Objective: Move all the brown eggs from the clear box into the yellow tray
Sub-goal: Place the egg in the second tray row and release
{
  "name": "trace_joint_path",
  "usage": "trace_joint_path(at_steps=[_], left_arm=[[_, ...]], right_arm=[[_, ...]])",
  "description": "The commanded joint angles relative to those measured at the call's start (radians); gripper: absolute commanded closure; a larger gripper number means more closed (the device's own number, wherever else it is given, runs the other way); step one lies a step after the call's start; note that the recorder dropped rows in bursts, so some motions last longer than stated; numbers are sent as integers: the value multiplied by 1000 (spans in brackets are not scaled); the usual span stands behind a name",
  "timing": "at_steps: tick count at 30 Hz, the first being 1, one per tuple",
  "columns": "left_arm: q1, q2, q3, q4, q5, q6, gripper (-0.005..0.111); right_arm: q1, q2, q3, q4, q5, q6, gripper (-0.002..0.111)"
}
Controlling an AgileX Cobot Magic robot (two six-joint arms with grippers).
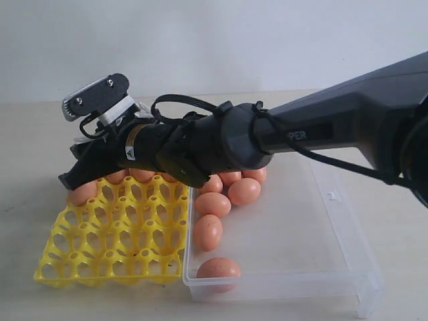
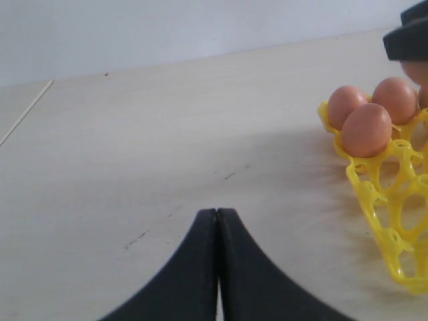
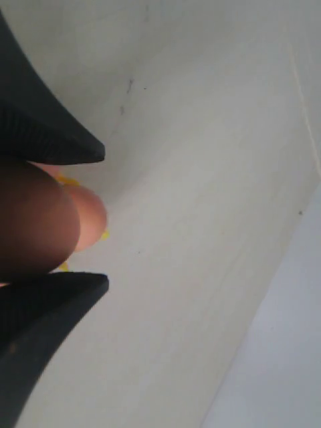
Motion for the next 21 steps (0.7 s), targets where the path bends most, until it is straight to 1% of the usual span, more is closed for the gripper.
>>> trace_joint_path(at_steps=[1,8,10,13,15,20,21], left_arm=[[-6,-6,-4,-2,-9,-5,107],[-6,-6,-4,-2,-9,-5,107],[-6,-6,-4,-2,-9,-5,107],[-6,-6,-4,-2,-9,-5,107],[-6,-6,-4,-2,-9,-5,107],[-6,-6,-4,-2,-9,-5,107],[-6,-6,-4,-2,-9,-5,107]], right_arm=[[1,21,-10,-4,13,-1,108],[1,34,-10,-4,-6,1,108],[1,43,-10,-4,-39,1,105],[1,51,-10,-4,-65,27,96],[1,53,-10,-4,-62,27,87],[1,54,-10,-4,-32,27,48],[1,46,-10,-4,-3,27,47]])
